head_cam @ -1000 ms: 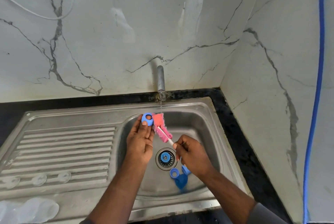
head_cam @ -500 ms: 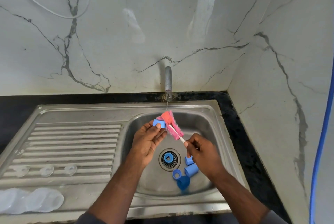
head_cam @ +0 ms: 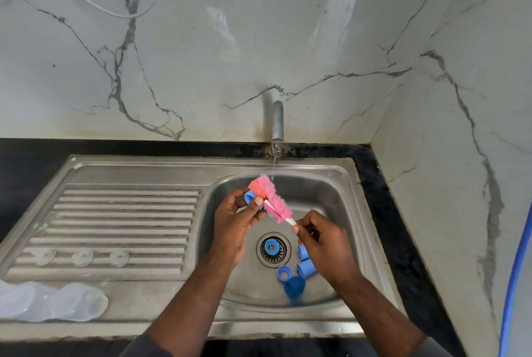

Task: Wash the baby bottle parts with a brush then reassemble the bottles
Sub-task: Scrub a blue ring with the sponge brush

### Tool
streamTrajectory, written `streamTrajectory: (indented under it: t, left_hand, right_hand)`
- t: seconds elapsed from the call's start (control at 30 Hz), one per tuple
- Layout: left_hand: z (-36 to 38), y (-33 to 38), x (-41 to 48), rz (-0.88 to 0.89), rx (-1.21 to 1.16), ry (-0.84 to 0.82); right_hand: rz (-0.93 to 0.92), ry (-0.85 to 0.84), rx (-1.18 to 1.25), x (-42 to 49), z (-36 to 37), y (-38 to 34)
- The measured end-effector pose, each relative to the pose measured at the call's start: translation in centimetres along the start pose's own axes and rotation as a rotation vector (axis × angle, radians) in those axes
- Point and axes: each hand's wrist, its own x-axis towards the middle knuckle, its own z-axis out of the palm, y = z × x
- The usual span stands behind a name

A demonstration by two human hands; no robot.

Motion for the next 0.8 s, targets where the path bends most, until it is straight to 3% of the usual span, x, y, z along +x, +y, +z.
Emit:
streamTrajectory:
  t: [0.13, 0.33, 0.6, 0.8]
  left_hand:
    - [-0.6, 0.1, -0.2, 0.007, 0.022, 0.042]
    - [-1.6, 0.2, -0.1, 0.156, 0.412, -0.063]
    - [-3.2, 0.8, -0.2, 0.177, 0.436, 0.053]
    - [-5.7, 1.2, 0.6, 0.198, 0.653, -0.043]
  right_hand:
    - [-0.004, -0.007, -0.047, -0.2, 0.2, 0.3]
    - [-0.018, 0.011, -0.088, -0.4, 0.6, 0.3]
    - [0.039, -0.005, -0.02, -0.6, 0.3, 0.7]
    - [0.002, -0.091, 0.104, -0.4, 0.0, -0.2]
